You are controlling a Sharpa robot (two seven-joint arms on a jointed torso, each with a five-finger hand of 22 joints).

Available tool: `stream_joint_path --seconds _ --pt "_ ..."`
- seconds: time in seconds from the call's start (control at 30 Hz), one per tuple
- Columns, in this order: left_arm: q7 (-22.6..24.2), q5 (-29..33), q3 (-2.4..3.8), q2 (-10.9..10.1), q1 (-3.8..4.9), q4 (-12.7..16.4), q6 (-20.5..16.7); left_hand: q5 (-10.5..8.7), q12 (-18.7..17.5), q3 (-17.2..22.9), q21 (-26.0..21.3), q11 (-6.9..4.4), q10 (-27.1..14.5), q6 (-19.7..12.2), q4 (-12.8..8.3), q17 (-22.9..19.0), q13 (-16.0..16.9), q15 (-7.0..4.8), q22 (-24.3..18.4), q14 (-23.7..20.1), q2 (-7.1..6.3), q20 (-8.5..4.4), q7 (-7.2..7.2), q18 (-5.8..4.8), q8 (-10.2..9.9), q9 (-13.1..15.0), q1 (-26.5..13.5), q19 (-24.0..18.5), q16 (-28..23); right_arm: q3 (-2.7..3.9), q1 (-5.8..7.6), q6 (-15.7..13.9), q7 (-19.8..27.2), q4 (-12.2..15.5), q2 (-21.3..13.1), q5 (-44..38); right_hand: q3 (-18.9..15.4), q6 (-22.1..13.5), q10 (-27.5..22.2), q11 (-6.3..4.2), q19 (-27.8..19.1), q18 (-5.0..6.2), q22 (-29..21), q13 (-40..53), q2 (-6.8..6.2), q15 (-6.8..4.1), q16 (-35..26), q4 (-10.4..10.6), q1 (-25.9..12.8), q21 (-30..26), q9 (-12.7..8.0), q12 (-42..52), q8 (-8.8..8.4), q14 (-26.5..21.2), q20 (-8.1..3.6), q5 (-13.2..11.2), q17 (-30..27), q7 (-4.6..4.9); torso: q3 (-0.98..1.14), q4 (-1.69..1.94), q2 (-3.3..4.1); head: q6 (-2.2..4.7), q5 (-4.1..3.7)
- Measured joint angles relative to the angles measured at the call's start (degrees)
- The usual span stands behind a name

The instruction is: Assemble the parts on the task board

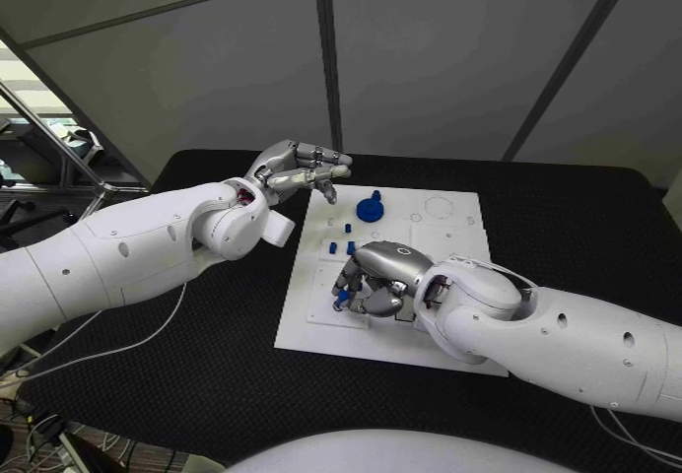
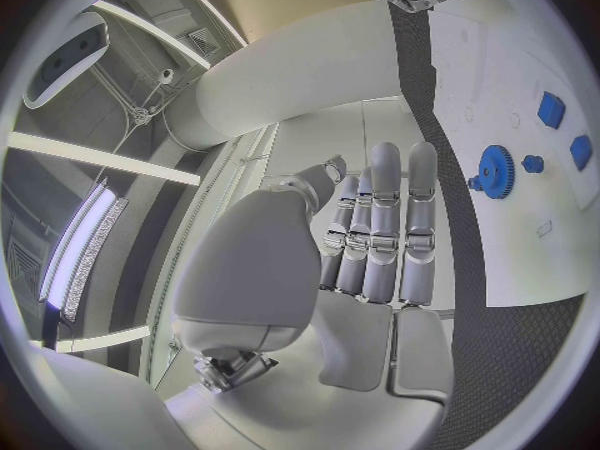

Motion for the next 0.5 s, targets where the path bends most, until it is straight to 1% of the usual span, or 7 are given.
stream_joint_path --seconds 0.5 --pt "0.0 0.0 0.00 0.0 0.00 -0.1 0.1 0.00 0.0 0.0 0.0 0.00 0.0 0.0 0.0 0.0 0.0 0.00 0.0 0.0 0.00 0.00 0.00 0.00 0.0 0.0 0.0 0.0 0.0 -0.04 -0.29 0.6 -0.4 -0.5 0.8 -1.2 -0.1 -0.1 0.0 0.00 0.0 0.00 0.0 0.0 -0.10 0.00 0.0 -0.1 0.1 0.0 0.1 0.0 0.10 0.0 0.00 0.1 0.0 0.09 0.03 -0.01 0.04 -0.18 0.14"
